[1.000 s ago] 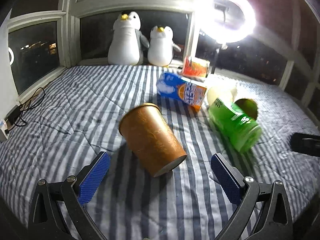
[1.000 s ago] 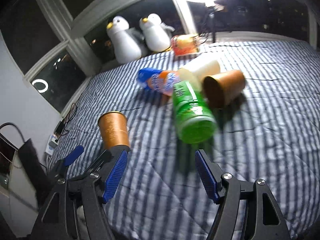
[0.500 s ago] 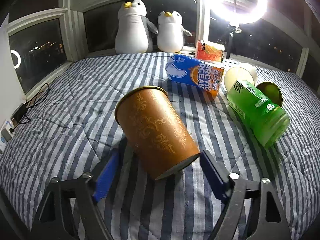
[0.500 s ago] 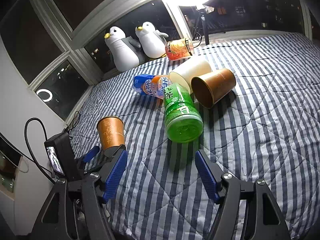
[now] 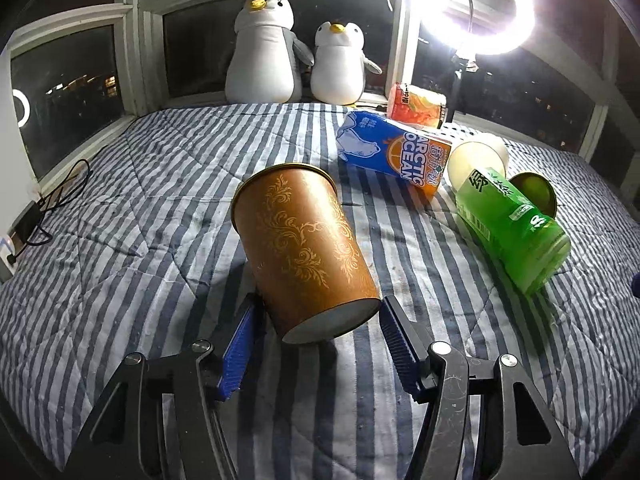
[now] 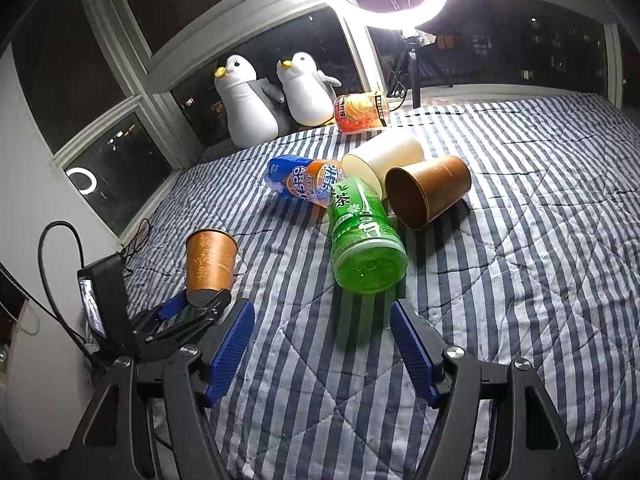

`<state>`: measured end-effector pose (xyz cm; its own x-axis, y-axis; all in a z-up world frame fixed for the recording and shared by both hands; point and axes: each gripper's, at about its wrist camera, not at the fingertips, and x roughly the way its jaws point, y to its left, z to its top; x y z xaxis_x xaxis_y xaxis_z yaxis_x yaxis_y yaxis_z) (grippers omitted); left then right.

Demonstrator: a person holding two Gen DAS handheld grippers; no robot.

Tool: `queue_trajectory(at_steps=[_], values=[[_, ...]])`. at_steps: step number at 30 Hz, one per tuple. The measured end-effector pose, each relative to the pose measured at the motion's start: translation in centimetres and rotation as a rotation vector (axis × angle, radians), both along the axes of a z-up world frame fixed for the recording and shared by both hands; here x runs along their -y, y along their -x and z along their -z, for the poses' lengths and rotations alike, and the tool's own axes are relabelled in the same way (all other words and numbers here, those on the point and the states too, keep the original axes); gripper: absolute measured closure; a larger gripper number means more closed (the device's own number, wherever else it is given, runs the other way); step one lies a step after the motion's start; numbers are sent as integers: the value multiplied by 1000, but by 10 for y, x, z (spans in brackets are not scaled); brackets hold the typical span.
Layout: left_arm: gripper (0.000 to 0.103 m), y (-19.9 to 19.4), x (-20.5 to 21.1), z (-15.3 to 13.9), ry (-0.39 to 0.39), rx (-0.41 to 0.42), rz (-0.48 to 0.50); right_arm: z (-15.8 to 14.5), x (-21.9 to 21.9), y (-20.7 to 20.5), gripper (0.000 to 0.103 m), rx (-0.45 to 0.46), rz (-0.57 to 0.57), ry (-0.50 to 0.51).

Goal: Flip cup upside down

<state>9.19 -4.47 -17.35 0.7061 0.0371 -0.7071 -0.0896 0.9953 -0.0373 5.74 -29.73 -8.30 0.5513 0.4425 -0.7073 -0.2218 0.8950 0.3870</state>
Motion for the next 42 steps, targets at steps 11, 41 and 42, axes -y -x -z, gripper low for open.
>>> queue_trajectory(at_steps=[11,41,42], values=[[39,7,-10,-24,-39,34,53,1,-16,1,36,10,-26,12],[41,-59,-70,-43,63,36,73,-9,-66,2,36,82,-56,128],[41,-61,-72,-42,68,32,74,-9,-68,2,36,82,-57,129]])
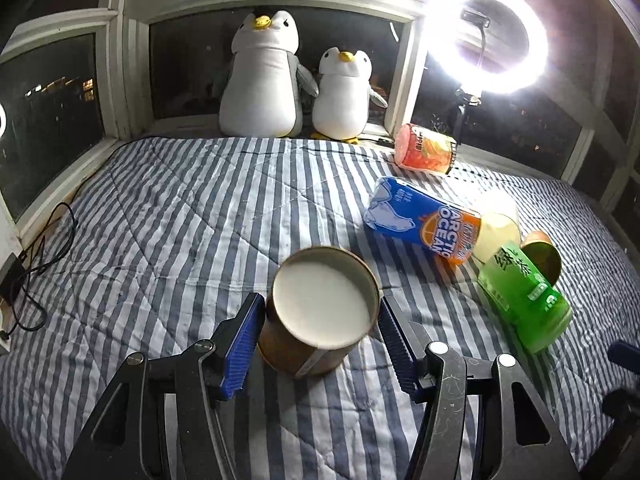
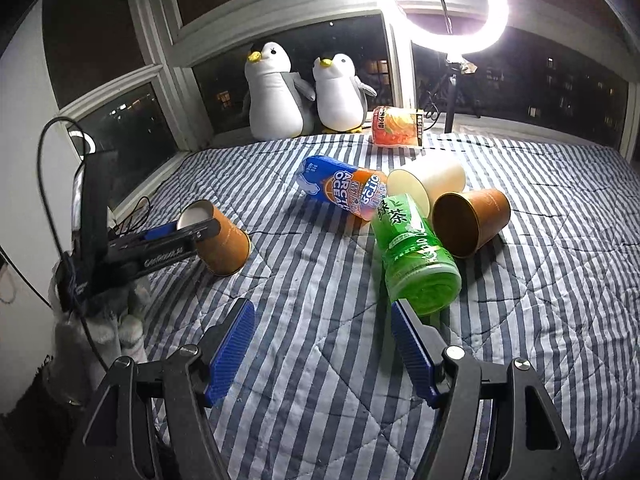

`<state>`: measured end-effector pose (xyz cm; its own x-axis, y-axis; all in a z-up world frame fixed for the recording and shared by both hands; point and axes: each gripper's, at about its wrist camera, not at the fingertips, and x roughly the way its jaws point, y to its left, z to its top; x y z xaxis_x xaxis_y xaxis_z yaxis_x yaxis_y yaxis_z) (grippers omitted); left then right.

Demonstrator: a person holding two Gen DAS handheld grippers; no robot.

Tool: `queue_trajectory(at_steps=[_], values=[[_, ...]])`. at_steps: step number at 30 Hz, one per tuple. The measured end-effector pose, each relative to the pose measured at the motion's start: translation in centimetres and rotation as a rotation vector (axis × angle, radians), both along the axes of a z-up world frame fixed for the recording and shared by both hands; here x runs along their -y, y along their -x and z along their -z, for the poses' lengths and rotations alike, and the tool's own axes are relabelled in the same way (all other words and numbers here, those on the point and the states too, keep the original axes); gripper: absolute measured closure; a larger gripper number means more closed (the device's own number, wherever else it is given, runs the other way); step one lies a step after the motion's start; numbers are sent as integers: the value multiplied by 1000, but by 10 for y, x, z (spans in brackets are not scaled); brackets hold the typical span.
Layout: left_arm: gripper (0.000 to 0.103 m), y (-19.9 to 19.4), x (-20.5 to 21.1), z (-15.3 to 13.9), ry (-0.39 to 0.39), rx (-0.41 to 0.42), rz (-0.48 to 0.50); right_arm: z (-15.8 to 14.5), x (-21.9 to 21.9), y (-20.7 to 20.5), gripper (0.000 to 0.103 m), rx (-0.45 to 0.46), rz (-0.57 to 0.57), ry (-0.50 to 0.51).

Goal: Flip cup upside down

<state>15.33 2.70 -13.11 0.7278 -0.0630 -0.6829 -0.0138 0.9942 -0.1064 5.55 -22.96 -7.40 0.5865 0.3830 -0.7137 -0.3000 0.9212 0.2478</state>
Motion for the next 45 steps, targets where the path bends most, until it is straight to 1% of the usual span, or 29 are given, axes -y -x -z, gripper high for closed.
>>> queue_trajectory(at_steps=[5,10,12,14,21,24,26,28,33,35,39,45], values=[[41,-14,-8,7,21,-24,1,-2,-7,2,36,8,1,8],[40,-18,-10,9,16,-26,8,-3,-9,2,36,8,5,7],[34,-16,-9,7,14,-20,13,-3,-10,2,36,9,5,11],[24,-12,-7,4,3,-8,17,-3,-12,2,36,12,5,15],[18,3,-2,-5,-16,18,27,-9,-19,5,31,51,11,37],[16,14,-1,-12,-24,38,30,-13,-22,8,30,80,16,63],[13,23,-2,-18,-26,56,32,-16,-25,11,25,103,23,81],[12,32,-3,-24,-28,70,33,-19,-28,13,23,122,27,87],[10,58,-9,-38,-35,97,30,-25,-38,18,21,157,31,107],[10,67,-13,-42,-41,104,27,-26,-41,21,17,169,31,116],[10,84,-20,-47,-45,103,9,-28,-49,27,16,192,29,133],[9,102,-28,-46,-41,76,-6,-27,-57,33,13,207,22,148]])
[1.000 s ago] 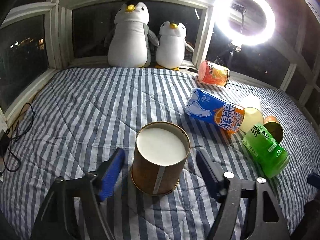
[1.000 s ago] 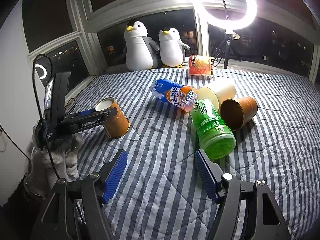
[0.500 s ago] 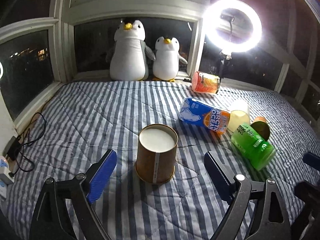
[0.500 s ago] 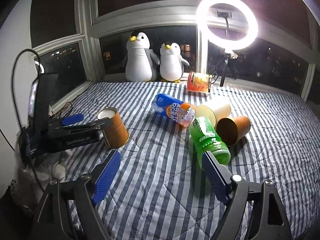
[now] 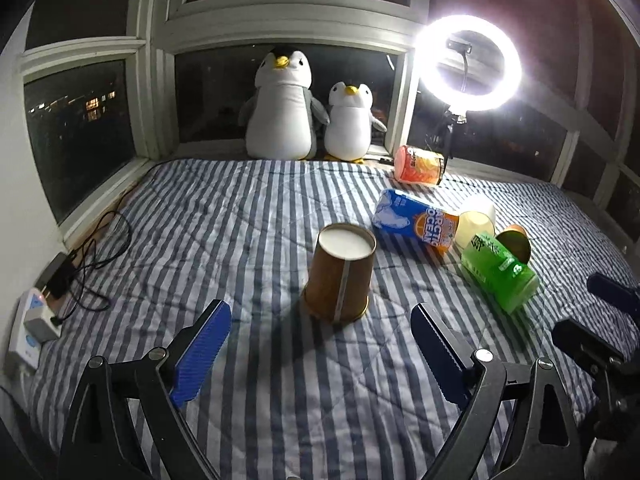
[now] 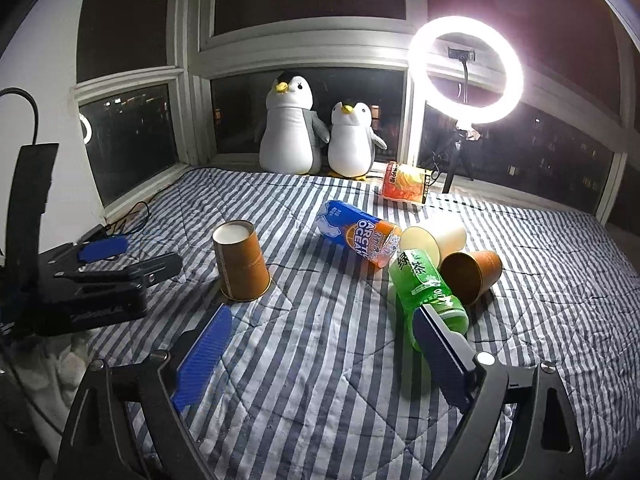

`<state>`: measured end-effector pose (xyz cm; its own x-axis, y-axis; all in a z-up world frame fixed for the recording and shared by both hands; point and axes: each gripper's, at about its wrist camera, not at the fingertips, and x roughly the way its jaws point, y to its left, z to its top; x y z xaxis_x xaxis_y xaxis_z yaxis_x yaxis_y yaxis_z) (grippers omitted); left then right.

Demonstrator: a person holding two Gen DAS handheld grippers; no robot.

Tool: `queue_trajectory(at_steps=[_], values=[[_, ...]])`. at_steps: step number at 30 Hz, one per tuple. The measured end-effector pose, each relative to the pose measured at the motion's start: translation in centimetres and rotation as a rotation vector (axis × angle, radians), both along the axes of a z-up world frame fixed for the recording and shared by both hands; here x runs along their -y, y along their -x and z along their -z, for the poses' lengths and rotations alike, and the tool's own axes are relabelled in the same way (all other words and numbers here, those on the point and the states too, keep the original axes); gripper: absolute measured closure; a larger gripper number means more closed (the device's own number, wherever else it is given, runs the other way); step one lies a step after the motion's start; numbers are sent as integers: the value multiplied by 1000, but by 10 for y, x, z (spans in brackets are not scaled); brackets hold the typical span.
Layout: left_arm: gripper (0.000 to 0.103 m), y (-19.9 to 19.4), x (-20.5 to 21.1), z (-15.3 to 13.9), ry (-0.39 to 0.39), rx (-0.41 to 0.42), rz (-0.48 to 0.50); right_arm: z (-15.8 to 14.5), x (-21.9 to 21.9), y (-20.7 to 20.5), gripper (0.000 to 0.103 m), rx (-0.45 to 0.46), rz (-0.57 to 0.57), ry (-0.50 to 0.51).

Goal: Flip cup upside down

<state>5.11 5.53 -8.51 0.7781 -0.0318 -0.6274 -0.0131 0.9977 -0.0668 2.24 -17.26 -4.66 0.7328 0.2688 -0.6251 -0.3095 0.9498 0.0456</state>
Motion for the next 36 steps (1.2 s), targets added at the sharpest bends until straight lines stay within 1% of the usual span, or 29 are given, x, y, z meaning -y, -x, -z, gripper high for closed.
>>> queue_trajectory(at_steps=[4,8,10,11,12,18,25,32,36], values=[[9,16,-1,-2,-15,-3,-4,-1,-3,8,12,19,4,15],[9,36,-1,-9,-16,4,-12,-4,-6,13,11,19,5,-1],[8,49,0,-16,-26,23,-19,-9,-7,18,11,30,6,-11],[3,53,0,-19,-26,31,-22,-11,-8,21,11,39,8,-11],[1,60,-1,-24,-24,47,-26,-13,-8,24,11,49,11,-12],[0,90,0,-49,-21,123,-54,-22,-12,39,8,81,14,-39],[0,107,3,-61,-17,170,-74,-30,-10,55,5,134,36,-32],[0,111,15,-66,-28,191,-71,-34,3,63,2,174,79,-34],[0,110,22,-67,-39,195,-62,-31,14,64,2,186,117,-38]])
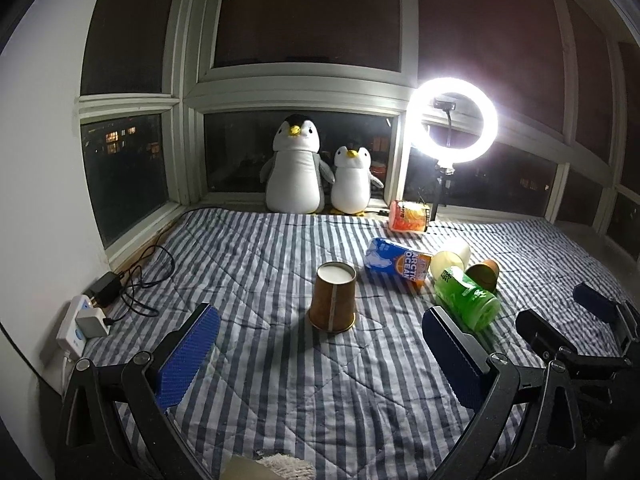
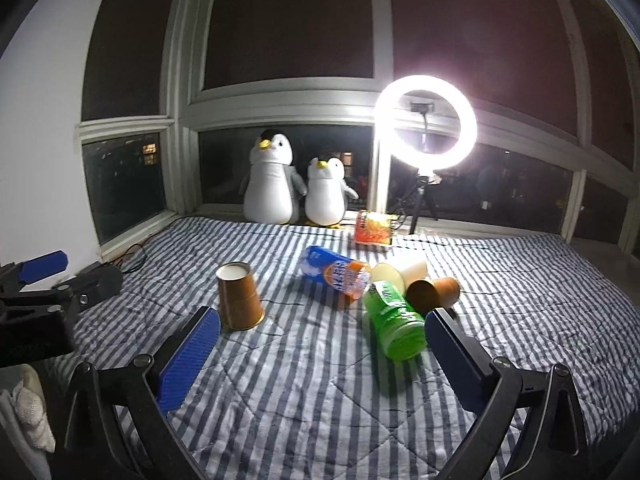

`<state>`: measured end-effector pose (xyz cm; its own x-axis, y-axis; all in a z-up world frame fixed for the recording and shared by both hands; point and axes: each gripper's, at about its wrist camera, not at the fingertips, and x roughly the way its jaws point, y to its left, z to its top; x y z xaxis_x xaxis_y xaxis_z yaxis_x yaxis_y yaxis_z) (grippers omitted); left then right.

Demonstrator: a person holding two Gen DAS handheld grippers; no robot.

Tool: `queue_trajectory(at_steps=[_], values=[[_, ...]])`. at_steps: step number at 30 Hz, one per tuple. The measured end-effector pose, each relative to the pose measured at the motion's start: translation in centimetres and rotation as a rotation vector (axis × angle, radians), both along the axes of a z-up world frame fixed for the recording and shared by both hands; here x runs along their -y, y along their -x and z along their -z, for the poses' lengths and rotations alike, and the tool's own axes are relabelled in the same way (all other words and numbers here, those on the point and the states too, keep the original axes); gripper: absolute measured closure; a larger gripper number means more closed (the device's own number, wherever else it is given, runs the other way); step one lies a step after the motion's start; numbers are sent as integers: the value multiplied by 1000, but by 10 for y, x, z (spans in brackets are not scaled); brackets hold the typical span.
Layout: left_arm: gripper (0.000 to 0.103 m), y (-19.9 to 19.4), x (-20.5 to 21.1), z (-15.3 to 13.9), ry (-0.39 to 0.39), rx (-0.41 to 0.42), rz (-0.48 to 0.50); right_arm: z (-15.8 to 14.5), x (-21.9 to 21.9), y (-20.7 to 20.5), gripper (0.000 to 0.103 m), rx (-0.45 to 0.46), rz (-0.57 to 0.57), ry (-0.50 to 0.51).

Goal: Flip cup upside down

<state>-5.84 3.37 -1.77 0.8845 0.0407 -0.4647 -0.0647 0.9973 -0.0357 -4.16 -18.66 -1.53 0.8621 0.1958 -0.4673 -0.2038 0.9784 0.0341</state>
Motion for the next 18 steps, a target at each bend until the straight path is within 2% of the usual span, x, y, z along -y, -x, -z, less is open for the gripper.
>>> queue_trajectory(at_steps=[18], values=[[0,-8,13,0,-20,3,13,4,22,-3,2,-3,43,-22]])
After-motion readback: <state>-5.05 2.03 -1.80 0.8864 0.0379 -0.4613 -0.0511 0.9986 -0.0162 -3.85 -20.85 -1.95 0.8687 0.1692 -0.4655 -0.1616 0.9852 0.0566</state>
